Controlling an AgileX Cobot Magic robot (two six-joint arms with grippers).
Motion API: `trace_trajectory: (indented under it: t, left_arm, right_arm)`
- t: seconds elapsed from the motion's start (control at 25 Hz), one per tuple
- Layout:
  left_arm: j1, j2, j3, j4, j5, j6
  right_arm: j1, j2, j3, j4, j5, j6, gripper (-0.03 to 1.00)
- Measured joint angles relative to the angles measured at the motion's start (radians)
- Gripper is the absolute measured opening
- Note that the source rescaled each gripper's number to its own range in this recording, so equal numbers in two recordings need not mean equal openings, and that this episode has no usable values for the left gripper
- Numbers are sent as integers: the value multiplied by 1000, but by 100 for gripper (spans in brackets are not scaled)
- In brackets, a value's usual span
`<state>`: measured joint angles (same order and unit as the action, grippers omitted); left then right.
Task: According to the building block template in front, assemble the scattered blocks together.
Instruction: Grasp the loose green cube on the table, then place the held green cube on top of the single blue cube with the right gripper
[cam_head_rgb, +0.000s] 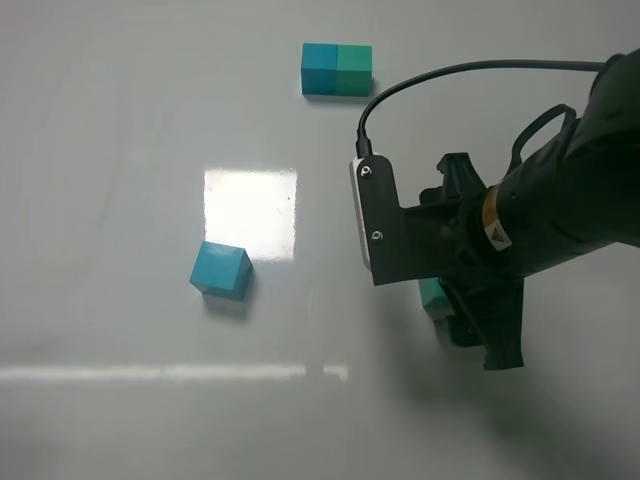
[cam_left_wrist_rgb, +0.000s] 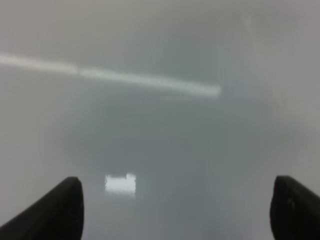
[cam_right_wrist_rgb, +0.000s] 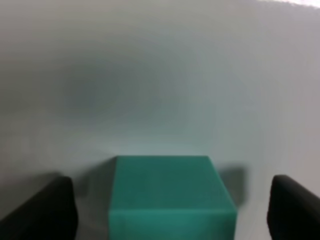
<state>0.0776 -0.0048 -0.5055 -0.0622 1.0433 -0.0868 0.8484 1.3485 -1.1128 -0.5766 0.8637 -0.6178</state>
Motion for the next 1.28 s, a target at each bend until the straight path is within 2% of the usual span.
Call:
trace_trajectory:
  t: [0.16,0.24,0.48,0.64,0.76,0.92,1.16,1.28]
  left_arm:
    - [0,0,0,0,0,0]
    - [0,0,0,0,0,0]
    - [0,0,0,0,0,-1]
    - [0,0,0,0,0,-1]
    - [0,0,0,0,0,0]
    - [0,0,0,0,0,0]
    - [0,0,0,0,0,0]
    - [0,0,0,0,0,-3]
  right_arm:
    - [-20,0,0,14,0,-3,54]
    - [-22,0,0,29,-1,-12,43]
    - [-22,0,0,52,-6,-44,0]
    - [-22,0,0,52,-6,-54,0]
    - [-6,1,-3,37,4,8,0]
    - [67,1,-62,26,38,176,0]
    - [204,11,-201,15,86,486,0]
    - [220,61,-273,65,122,553,0]
